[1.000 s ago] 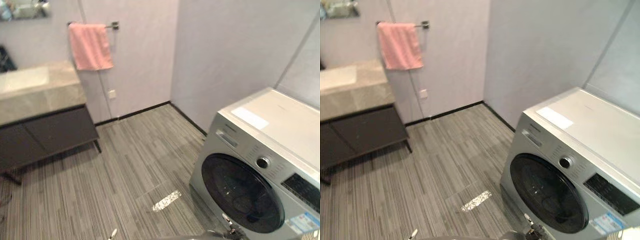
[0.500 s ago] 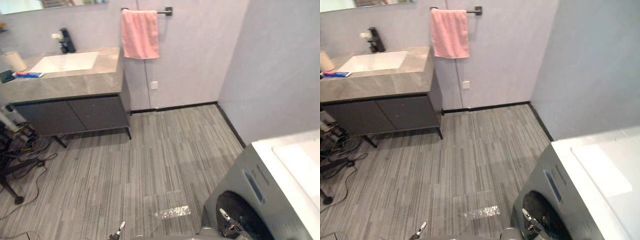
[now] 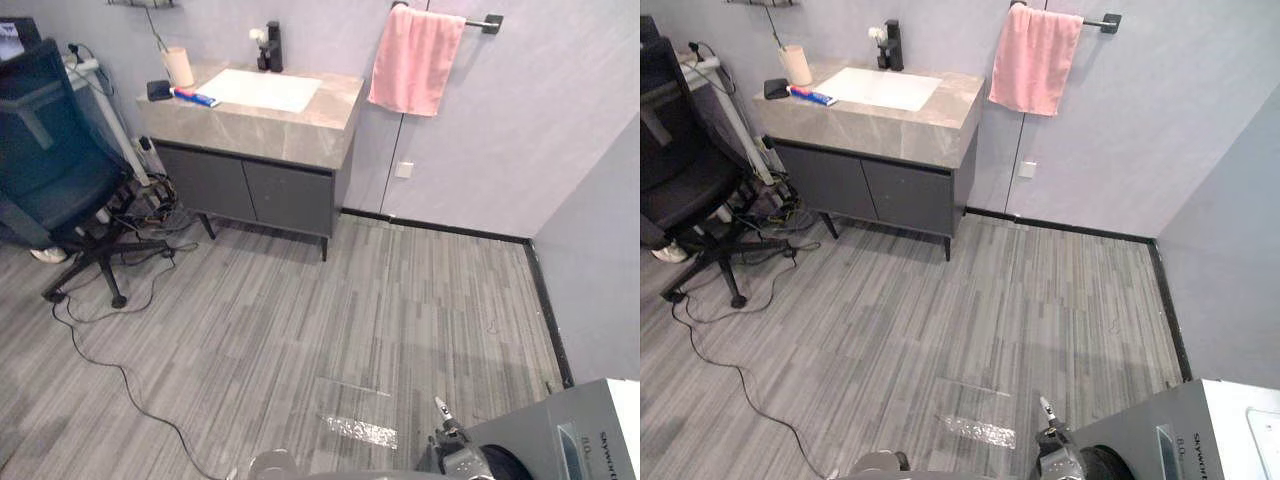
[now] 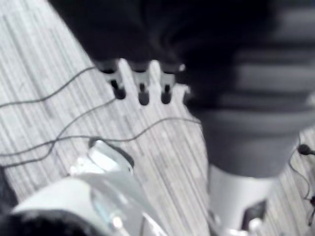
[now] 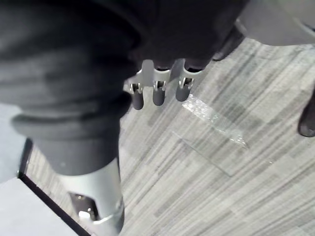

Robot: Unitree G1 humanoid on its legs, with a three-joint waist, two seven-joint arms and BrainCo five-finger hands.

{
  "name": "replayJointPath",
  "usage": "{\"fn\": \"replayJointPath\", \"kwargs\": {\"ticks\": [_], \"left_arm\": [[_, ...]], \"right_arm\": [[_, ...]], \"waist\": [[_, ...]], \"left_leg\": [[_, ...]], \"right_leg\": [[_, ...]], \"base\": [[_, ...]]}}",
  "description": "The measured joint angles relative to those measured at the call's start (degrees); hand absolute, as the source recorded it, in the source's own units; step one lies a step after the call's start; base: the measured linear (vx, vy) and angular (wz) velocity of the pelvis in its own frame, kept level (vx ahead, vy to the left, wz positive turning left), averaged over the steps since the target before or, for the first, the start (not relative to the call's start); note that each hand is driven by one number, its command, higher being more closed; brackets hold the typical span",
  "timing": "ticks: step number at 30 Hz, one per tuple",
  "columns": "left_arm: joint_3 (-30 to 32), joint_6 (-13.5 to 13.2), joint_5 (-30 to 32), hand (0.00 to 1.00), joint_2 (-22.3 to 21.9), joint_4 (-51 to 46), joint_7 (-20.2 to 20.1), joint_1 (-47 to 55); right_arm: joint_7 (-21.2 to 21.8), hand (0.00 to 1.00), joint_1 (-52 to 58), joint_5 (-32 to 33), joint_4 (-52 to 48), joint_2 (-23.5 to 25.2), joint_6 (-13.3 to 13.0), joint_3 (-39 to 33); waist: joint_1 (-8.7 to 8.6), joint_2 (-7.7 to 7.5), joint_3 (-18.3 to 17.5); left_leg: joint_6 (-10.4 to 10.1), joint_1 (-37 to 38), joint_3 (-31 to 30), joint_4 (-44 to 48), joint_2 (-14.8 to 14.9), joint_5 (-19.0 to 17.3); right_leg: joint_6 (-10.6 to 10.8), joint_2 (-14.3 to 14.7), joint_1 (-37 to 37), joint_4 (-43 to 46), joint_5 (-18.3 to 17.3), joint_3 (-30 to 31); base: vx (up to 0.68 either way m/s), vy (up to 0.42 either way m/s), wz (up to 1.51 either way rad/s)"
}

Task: Pick up the laundry basket with both hands and put the clothes into the washing machine.

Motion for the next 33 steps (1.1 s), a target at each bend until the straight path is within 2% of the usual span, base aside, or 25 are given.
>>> {"fn": "replayJointPath", "kwargs": {"ticks": [2,4,5,6,7,9,10,11,13,15,16,17,18,19,21,23,25,26,27,29,30,31,32,33], "left_arm": [[-0.8,0.0,0.1,0.0,0.2,0.0,0.0,0.0],[-2.8,-0.1,0.1,0.0,1.1,0.0,0.1,0.0],[-4.2,-0.1,0.1,0.0,1.8,-0.2,0.1,-0.3],[-4.7,-0.1,0.1,0.0,2.1,-0.4,0.1,-0.5],[-4.8,-0.2,0.2,0.0,2.2,-1.6,0.1,-0.8],[-4.7,-0.4,1.0,0.0,2.5,-3.1,0.1,-1.2],[-4.9,-0.4,1.1,0.0,2.2,-3.1,0.1,-1.8],[-4.7,-0.6,1.1,0.0,1.9,-3.5,0.1,-2.7],[-4.4,-1.4,1.1,0.0,1.4,-3.6,0.1,-3.7],[-3.1,-1.6,1.2,0.0,0.6,-3.6,0.0,-4.4],[-1.6,-1.6,1.2,0.0,0.3,-3.6,0.0,-4.4],[-0.1,-1.5,1.5,0.0,-0.5,-3.5,0.1,-4.4],[-0.1,-1.4,1.8,0.0,-1.0,-3.4,0.0,-4.4],[0.0,-1.3,2.0,0.0,-2.1,-3.3,0.0,-4.1],[0.0,-1.2,2.4,0.0,-2.9,-3.2,-0.1,-4.1],[-0.3,-1.2,2.4,0.0,-2.9,-2.6,-0.1,-4.1],[-0.5,-1.3,2.2,0.0,-2.4,-2.6,-0.6,-4.5],[-0.5,-1.3,2.2,0.0,-2.5,-3.5,-1.1,-4.4],[-0.5,-1.3,2.1,0.0,-3.0,-4.0,-1.1,-4.3],[-1.7,-1.3,1.8,0.0,-3.0,-4.5,-1.1,-3.9],[-2.4,-1.4,1.7,0.0,-2.7,-4.6,-1.1,-3.8],[-3.5,-1.5,1.6,0.0,-2.4,-4.6,-1.1,-3.9],[-3.4,-1.6,1.6,0.0,-2.0,-4.5,-1.1,-4.2],[-3.4,-1.5,1.7,0.0,-1.9,-4.5,-1.1,-4.2]], "right_arm": [[0.1,0.0,0.7,-0.1,0.3,-0.6,0.0,0.0],[0.3,0.0,1.6,-1.3,0.1,-1.3,0.1,0.1],[0.5,0.0,2.6,-1.9,-0.9,-1.3,0.0,0.6],[0.5,0.0,3.5,-2.2,-1.5,-1.2,0.1,0.7],[0.5,0.0,5.3,-2.2,-1.8,-0.9,0.4,1.4],[0.5,0.0,6.7,-2.2,-2.1,-0.5,0.4,2.8],[0.4,0.0,6.9,-2.2,-2.1,-0.5,0.4,2.8],[0.3,0.0,7.4,-2.2,-2.1,-0.5,0.4,2.8],[0.3,0.0,7.7,-2.1,-2.1,-0.5,0.4,2.8],[0.3,0.0,7.8,-2.1,-2.0,-0.4,0.4,2.8],[0.3,0.0,8.0,-2.0,-1.9,0.0,0.5,2.8],[0.3,0.0,8.1,-1.6,-1.8,0.1,0.5,3.0],[0.3,0.0,8.4,-1.5,-1.8,-0.4,0.4,3.2],[0.3,0.0,8.8,-1.4,-1.8,-1.4,0.4,3.1],[0.3,0.0,8.9,-0.7,-1.6,-2.1,0.1,2.1],[0.3,0.0,8.8,0.4,-1.2,-1.9,0.1,-0.9],[0.4,0.0,8.7,1.3,-0.8,-1.8,0.6,-1.8],[0.1,0.0,8.7,1.9,-1.3,-1.6,0.0,-1.7],[0.0,0.0,8.7,2.4,-2.0,-1.6,-0.3,-1.6],[-0.4,0.0,8.7,2.5,-2.2,-1.8,-1.3,-0.8],[-0.5,0.0,8.6,2.5,-2.2,-1.7,-1.5,-0.1],[-0.7,0.0,8.1,2.5,-2.2,-1.5,-1.7,0.5],[-0.8,0.0,7.6,2.5,-2.2,-1.3,-1.7,0.4],[-0.8,0.0,7.3,2.5,-2.2,-1.2,-1.7,0.5]], "waist": [[0.1,0.09,-0.2],[-0.11,-0.27,0.1],[-0.21,-0.61,0.4],[-0.32,-0.54,0.5],[-0.71,-1.24,0.3],[-1.04,-1.82,0.4],[-1.48,-1.62,0.3],[-1.48,-1.58,0.4],[-1.44,-1.48,0.3],[-1.46,-1.49,0.3],[-1.42,-2.36,-0.2],[-1.49,-2.41,-0.8],[-1.67,-2.12,-1.4],[-1.46,-0.21,-2.4],[-1.59,1.77,-3.0],[-1.6,2.53,-3.0],[-1.44,2.21,-3.0],[-1.4,2.49,-2.9],[-1.32,3.01,-2.8],[-1.31,4.29,-2.4],[-1.34,4.2,-2.4],[-1.4,2.92,-2.4],[-1.29,2.7,-2.4],[-1.42,2.71,-2.3]], "left_leg": [[0.3,1.7,-0.2,-3.3,-1.5,0.4],[0.9,4.2,-0.4,-5.0,-2.3,0.9],[1.0,5.5,-0.4,-4.7,-2.3,0.9],[1.2,6.2,-0.7,-4.6,-2.3,0.6],[1.5,7.4,-1.5,-4.5,-2.1,0.4],[1.7,7.9,-1.8,-4.2,-1.6,0.0],[1.8,7.8,-1.8,-4.2,-1.1,0.0],[1.8,7.7,-1.8,-4.2,-0.7,-0.1],[1.0,7.7,-1.7,-4.0,0.3,-0.5],[0.0,7.5,-1.6,-3.0,1.6,-1.2],[-1.2,7.5,-1.6,-2.9,1.7,-1.4],[-3.1,7.9,-2.7,-2.9,2.6,-1.4],[-3.4,8.0,-2.7,-3.6,3.3,-1.2],[-5.2,8.4,-2.9,-5.3,5.2,-0.1],[-6.4,8.4,-4.6,-6.8,7.5,0.7],[-6.4,7.7,-7.7,-5.3,9.4,0.7],[-6.7,2.8,-8.9,6.1,10.8,-0.6],[-6.0,-2.5,-10.0,17.2,11.6,-1.3],[-5.3,-5.5,-11.6,24.2,12.1,-0.7],[-5.9,-7.7,-14.2,31.5,12.4,1.2],[-6.1,-7.7,-14.2,32.4,12.3,1.7],[-6.2,-7.9,-14.0,34.1,12.0,2.3],[-5.6,-6.7,-13.0,32.1,11.9,-2.1],[-5.1,-6.0,-12.0,29.5,11.6,-4.7]], "right_leg": [[-0.4,-1.6,-2.9,6.0,0.3,1.1],[-0.6,-3.4,-9.3,20.5,1.9,4.6],[-0.2,-4.1,-12.5,28.1,4.9,6.8],[-0.2,-4.1,-13.4,31.0,6.8,7.7],[0.1,-3.8,-14.2,34.5,9.9,9.1],[0.3,-3.3,-15.7,36.9,8.0,10.4],[0.2,-2.9,-16.5,35.6,3.8,9.6],[0.1,-2.6,-16.8,32.2,1.3,7.9],[0.2,-1.6,-16.4,24.2,0.2,6.1],[0.1,0.0,-15.4,14.7,0.8,6.7],[-0.6,0.1,-14.4,9.7,3.3,7.4],[0.7,1.1,-13.9,8.9,3.3,7.0],[0.5,2.1,-13.6,8.2,2.3,6.3],[-0.7,4.2,-13.8,7.5,1.5,5.3],[-1.7,6.6,-13.2,5.9,0.9,3.2],[-2.4,8.9,-11.1,3.7,0.4,1.5],[-3.0,9.6,-8.7,2.3,-0.2,0.6],[-3.2,9.8,-7.7,2.0,-0.5,0.4],[-3.1,10.2,-7.2,2.4,-0.4,0.6],[-3.4,10.9,-5.4,2.6,-0.5,2.5],[-3.4,10.9,-5.2,2.3,-0.4,3.2],[-3.7,10.6,-4.3,1.7,0.0,4.3],[-3.7,9.9,-4.3,1.1,0.7,5.6],[-3.6,9.5,-4.4,0.7,1.0,6.5]], "base": [[0.01,0.131,-0.05],[-0.02,0.116,-0.12],[-0.03,0.084,0.08],[0.03,0.053,0.29],[0.08,0.011,0.29],[0.06,-0.023,0.11],[0.02,-0.063,-0.08],[0.02,-0.085,-0.06],[0.04,-0.18,-0.06],[0.1,-0.306,-0.03],[0.16,-0.386,0.05],[0.15,-0.337,0.09],[0.15,-0.296,0.09],[0.16,-0.249,0.1],[0.19,-0.242,0.25],[0.2,-0.196,0.39],[0.16,-0.159,0.3],[0.13,-0.091,0.05],[0.14,-0.058,-0.12],[0.15,0.016,-0.4],[0.2,0.038,-0.49],[0.2,0.062,-0.52],[0.18,0.078,-0.52],[0.14,0.18,-0.53]]}}
